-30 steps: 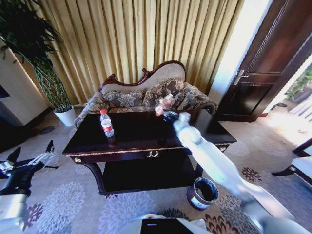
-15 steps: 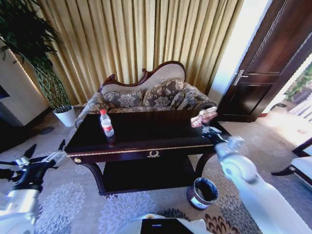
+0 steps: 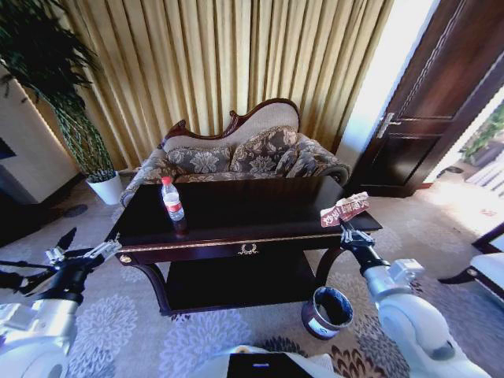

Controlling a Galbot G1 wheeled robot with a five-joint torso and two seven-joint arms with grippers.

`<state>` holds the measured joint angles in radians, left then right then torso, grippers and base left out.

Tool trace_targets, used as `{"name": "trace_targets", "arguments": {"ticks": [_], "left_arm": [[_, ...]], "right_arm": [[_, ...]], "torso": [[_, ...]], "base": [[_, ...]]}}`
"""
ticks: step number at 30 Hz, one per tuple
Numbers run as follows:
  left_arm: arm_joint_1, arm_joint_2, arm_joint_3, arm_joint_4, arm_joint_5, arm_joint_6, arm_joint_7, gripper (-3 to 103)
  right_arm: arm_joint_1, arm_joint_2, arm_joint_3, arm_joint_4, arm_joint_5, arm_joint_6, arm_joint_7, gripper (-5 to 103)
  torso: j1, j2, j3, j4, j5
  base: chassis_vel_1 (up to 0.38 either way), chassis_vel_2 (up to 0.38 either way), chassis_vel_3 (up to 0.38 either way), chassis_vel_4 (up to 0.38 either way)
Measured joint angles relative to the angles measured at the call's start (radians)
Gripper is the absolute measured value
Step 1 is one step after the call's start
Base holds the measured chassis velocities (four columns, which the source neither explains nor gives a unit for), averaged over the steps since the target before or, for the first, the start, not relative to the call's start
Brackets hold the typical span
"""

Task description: Move to the front of the table and place the trash on the table into the trash bin.

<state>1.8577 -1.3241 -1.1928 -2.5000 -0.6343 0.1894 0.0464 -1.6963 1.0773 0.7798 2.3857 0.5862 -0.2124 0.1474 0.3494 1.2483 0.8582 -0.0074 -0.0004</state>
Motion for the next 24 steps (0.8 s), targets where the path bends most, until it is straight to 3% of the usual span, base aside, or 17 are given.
{"name": "trace_targets", "arguments": {"ticks": [9, 24], "left_arm": [[-0.001, 0.019, -0.015, 0.0, -0.013, 0.02, 0.018, 100], [-0.001, 0.007, 0.009, 0.0, 0.006, 0.024, 0.02, 100]], "right_arm": [[0.03, -0.007, -0.1, 0.031, -0.044, -0.036, 0.003, 0], [0.035, 0.007, -0.12, -0.004, -0.071, -0.028, 0.005, 0]], "torso": [[0.0, 0.0, 0.0, -0.0001, 0.0002], [0.0, 0.0, 0.0, -0.0002, 0.0001]], "base": [[0.033, -0.025, -0.032, 0.038], [0.116, -0.113, -0.113, 0.105]]}}
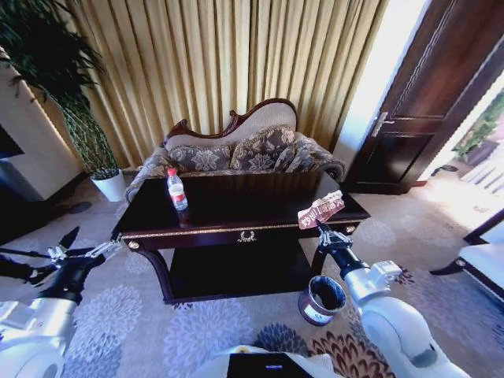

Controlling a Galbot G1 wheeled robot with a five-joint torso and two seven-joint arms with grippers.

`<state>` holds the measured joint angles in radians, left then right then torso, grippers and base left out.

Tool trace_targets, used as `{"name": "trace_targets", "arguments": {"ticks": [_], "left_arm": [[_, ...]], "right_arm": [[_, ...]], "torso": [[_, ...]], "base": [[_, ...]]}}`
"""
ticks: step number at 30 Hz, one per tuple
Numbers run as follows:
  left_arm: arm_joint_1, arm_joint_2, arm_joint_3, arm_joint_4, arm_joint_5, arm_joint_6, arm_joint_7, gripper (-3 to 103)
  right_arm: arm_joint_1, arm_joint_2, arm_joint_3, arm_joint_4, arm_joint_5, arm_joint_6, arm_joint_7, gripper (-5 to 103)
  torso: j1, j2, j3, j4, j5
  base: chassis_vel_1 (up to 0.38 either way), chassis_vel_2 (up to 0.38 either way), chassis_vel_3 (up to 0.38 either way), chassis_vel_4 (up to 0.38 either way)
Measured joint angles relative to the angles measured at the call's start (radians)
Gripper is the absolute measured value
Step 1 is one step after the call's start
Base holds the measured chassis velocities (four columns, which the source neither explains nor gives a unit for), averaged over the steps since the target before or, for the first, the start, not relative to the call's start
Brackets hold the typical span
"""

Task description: Move to the front of the table and place the trash on the table into the trash bin.

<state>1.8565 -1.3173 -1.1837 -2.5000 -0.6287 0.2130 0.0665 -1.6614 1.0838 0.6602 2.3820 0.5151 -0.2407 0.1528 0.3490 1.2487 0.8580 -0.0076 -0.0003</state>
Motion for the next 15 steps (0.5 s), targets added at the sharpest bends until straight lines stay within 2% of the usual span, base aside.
{"name": "trace_targets", "arguments": {"ticks": [7, 15], "left_arm": [[-0.003, -0.005, 0.001, 0.0, 0.001, -0.002, 0.0, 100], [-0.003, -0.02, 0.0, 0.0, 0.001, -0.007, 0.002, 100]], "right_arm": [[0.011, 0.013, 0.003, -0.157, -0.019, 0.0, 0.0, 0], [0.052, 0.026, 0.004, -0.437, -0.05, -0.014, 0.005, 0]], "torso": [[0.001, -0.001, 0.001, 0.0002, 0.0003], [0.001, 0.0, 0.0, 0.0, 0.0001]], "base": [[0.0, 0.0, 0.0, 0.0], [0.0, 0.0, 0.0, 0.0]]}}
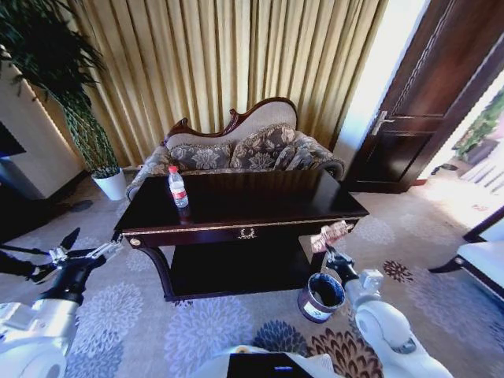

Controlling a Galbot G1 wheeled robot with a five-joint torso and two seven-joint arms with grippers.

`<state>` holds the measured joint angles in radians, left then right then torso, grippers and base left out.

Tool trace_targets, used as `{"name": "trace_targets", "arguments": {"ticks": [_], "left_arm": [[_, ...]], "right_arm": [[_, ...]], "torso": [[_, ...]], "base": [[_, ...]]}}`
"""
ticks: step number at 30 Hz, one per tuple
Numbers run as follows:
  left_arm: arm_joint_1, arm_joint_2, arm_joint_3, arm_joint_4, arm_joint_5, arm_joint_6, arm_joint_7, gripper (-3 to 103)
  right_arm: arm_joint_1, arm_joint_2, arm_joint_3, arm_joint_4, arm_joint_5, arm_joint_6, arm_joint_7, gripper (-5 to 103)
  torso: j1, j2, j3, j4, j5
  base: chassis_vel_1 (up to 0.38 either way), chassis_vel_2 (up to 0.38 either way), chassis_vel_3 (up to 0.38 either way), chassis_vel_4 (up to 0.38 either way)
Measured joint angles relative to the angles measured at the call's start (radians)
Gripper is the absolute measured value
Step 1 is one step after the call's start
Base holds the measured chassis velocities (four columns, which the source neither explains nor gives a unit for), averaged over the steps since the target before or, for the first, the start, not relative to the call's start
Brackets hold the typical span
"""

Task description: Move to the front of the table and place the trash on the table into the trash bin.

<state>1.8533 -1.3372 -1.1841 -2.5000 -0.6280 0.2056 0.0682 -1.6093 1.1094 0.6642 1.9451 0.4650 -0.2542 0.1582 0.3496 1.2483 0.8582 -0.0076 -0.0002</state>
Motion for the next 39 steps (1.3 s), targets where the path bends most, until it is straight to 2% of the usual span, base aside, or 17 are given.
{"name": "trace_targets", "arguments": {"ticks": [4, 7, 9, 13, 18, 24, 25, 27, 29, 30, 33, 36, 39], "left_arm": [[0.0, -0.004, 0.002, 0.0, 0.0, -0.008, 0.001, 100], [0.001, -0.004, -0.003, 0.0, -0.004, -0.012, 0.001, 100], [0.001, -0.004, -0.003, 0.0, -0.004, -0.012, 0.001, 100], [0.004, -0.009, -0.004, 0.0, -0.006, -0.017, 0.002, 100], [0.001, -0.014, -0.003, 0.0, -0.005, -0.017, 0.002, 100], [0.001, -0.019, 0.004, 0.0, -0.003, -0.017, 0.002, 100], [0.0, -0.02, 0.008, 0.0, 0.001, -0.017, 0.002, 100], [-0.004, -0.019, 0.013, 0.0, 0.006, -0.017, 0.002, 100], [-0.006, -0.018, 0.014, 0.0, 0.008, -0.016, 0.002, 100], [-0.008, -0.016, 0.014, 0.0, 0.01, -0.014, 0.001, 100], [-0.011, -0.012, 0.014, 0.0, 0.01, -0.01, -0.001, 100], [-0.016, -0.008, 0.013, 0.0, 0.01, -0.003, -0.006, 100], [-0.017, -0.008, 0.014, 0.0, 0.01, -0.001, -0.008, 100]], "right_arm": [[0.051, 0.013, -0.025, -0.133, -0.007, -0.005, 0.04, 0], [0.133, 0.037, -0.05, -0.301, -0.067, 0.03, 0.048, 0], [0.143, 0.04, -0.053, -0.317, -0.073, 0.036, 0.049, 0], [0.296, 0.089, -0.077, -0.595, -0.157, 0.125, 0.065, 0], [0.365, 0.122, -0.075, -0.755, -0.214, 0.169, 0.072, 0], [0.391, 0.151, -0.063, -0.85, -0.258, 0.212, 0.073, 0], [0.397, 0.163, -0.062, -0.87, -0.265, 0.224, 0.073, -3], [0.406, 0.177, -0.063, -0.889, -0.275, 0.236, 0.073, 7], [0.409, 0.181, -0.064, -0.892, -0.28, 0.239, 0.073, 7], [0.413, 0.187, -0.066, -0.893, -0.285, 0.243, 0.074, 17], [0.417, 0.194, -0.068, -0.893, -0.29, 0.244, 0.077, 22], [0.424, 0.199, -0.069, -0.892, -0.291, 0.244, 0.08, 38], [0.423, 0.198, -0.069, -0.886, -0.29, 0.244, 0.08, 44]], "torso": [[0.0, 0.0, 0.0, 0.0, 0.0], [0.0, 0.0, 0.0, -0.0001, 0.0001], [0.0, 0.0, 0.0, -0.0001, 0.0002], [0.0, 0.0, 0.0, 0.0004, 0.0001], [0.0, 0.0, 0.0, 0.0, 0.0], [0.0, 0.0, 0.0, 0.0, 0.0], [0.0, 0.0, 0.0, -0.0001, -0.0002], [0.0, 0.0, 0.0, 0.0, 0.0001], [0.0, 0.0, 0.0, 0.0, 0.0001], [0.0, 0.0, 0.0, 0.0002, -0.0001], [0.0, 0.0, 0.0, 0.0002, 0.0], [0.0, 0.0, 0.0, 0.0001, -0.0001], [0.0, 0.0, 0.0, 0.0001, -0.0001]], "base": [[0.0, 0.0, 0.0, 0.0], [0.0, 0.0, 0.0, 0.0], [0.0, 0.0, 0.0, 0.0], [0.0, 0.0, 0.0, 0.0], [0.0, 0.0, 0.0, 0.0], [0.0, 0.0, 0.0, 0.0], [0.0, 0.0, 0.0, 0.0], [0.0, 0.0, 0.0, 0.0], [0.0, 0.0, 0.0, 0.0], [0.0, 0.0, 0.0, 0.0], [0.0, 0.0, 0.0, 0.0], [0.0, 0.0, 0.0, 0.0], [0.0, 0.0, 0.0, 0.0]]}}
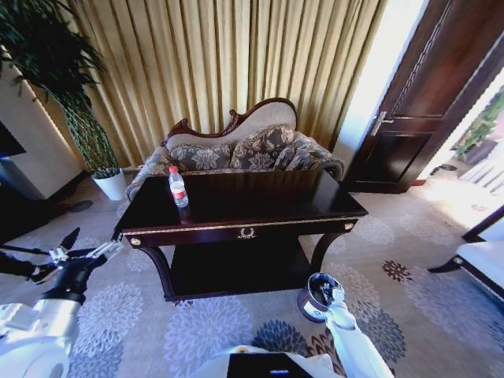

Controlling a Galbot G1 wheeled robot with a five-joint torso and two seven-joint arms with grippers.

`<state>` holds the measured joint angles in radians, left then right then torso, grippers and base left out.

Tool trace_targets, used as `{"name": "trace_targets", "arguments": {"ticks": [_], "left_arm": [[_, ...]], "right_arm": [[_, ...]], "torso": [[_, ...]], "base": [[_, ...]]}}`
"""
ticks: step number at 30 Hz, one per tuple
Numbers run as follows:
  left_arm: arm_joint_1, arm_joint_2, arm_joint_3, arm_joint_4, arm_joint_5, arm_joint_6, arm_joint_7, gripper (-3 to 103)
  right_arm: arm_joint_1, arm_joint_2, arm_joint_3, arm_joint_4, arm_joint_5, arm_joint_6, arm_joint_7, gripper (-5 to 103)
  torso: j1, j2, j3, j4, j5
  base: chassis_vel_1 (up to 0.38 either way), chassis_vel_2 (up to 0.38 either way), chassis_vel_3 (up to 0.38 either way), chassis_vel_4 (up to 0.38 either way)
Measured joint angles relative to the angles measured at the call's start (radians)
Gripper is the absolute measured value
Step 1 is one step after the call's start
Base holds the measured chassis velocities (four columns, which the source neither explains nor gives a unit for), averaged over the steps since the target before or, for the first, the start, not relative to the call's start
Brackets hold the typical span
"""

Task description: Move to the front of the table and place the trash on the table into the trash bin.

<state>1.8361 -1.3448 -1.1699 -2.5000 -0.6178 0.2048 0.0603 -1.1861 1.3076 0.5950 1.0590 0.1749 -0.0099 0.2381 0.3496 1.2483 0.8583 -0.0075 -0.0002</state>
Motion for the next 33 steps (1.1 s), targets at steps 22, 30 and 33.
{"name": "trace_targets", "arguments": {"ticks": [22, 30, 33], "left_arm": [[-0.003, -0.002, 0.01, 0.0, 0.003, 0.001, 0.0, 100], [-0.014, -0.009, 0.033, 0.0, 0.014, -0.002, 0.002, 100], [-0.018, -0.012, 0.044, 0.0, 0.021, -0.002, 0.003, 100]], "right_arm": [[-0.072, -0.017, 0.006, 0.144, 0.041, -0.053, -0.011, 100], [-0.221, -0.064, 0.018, 0.517, 0.182, -0.083, -0.115, 100], [-0.278, -0.085, 0.024, 0.653, 0.187, -0.069, -0.144, 100]], "torso": [[0.0, 0.0, 0.0, 0.0, 0.0004], [0.0, 0.0, 0.0, 0.0001, -0.0001], [0.0, 0.0, 0.0, 0.0001, -0.0002]], "base": [[0.0, 0.0, 0.0, 0.0], [0.0, 0.0, 0.0, 0.0], [0.0, 0.0, 0.0, 0.0]]}}
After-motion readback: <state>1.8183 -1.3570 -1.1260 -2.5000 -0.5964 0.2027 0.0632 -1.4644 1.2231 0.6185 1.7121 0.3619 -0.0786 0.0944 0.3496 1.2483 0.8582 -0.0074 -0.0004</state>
